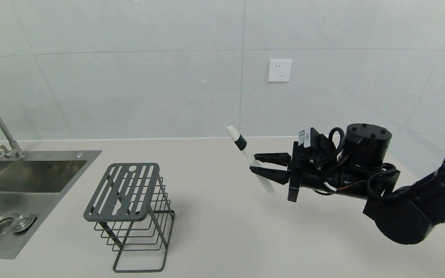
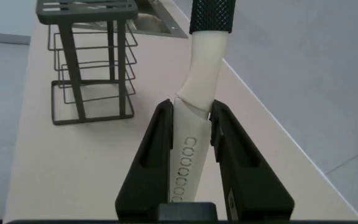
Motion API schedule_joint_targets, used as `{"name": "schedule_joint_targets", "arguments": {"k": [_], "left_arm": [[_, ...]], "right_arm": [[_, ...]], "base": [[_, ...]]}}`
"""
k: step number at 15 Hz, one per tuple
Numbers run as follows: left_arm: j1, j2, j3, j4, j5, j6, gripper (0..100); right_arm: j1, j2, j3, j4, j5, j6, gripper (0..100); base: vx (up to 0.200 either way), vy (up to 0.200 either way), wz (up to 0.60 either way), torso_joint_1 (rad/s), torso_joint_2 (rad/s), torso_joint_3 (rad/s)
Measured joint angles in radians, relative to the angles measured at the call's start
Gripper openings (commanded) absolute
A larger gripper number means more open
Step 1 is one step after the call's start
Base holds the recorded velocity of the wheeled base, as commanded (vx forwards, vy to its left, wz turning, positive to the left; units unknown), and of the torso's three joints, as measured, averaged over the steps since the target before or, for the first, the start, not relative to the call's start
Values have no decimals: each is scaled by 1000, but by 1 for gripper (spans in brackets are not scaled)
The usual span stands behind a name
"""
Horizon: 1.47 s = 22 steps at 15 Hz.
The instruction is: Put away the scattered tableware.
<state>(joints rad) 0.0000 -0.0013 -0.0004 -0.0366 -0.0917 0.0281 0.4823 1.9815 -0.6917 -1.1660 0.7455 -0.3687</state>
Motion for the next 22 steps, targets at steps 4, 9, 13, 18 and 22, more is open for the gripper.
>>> {"name": "schedule_joint_targets", "arguments": {"k": [4, 9, 13, 18, 22], "left_arm": [[-3, 32, -116, -414, -124, -25, 100], [-130, 112, -187, -321, -198, -310, 100], [-318, 241, -184, -318, -335, -350, 100], [-378, 446, -198, -351, -506, -336, 100], [-390, 721, -207, -620, -528, -277, 100]], "right_arm": [[21, -36, 63, -4, 3, -1, 0], [63, -54, 128, -6, 2, 1, 0], [107, -69, 170, -7, -3, 2, 0], [126, -91, 195, -8, -4, 4, 0], [128, -112, 209, -7, -4, 3, 0]], "base": [[0, 0, 0, 0, 0, 0], [0, 0, 0, 0, 0, 0], [0, 0, 0, 0, 0, 0], [0, 0, 0, 0, 0, 0], [0, 0, 0, 0, 0, 0]]}}
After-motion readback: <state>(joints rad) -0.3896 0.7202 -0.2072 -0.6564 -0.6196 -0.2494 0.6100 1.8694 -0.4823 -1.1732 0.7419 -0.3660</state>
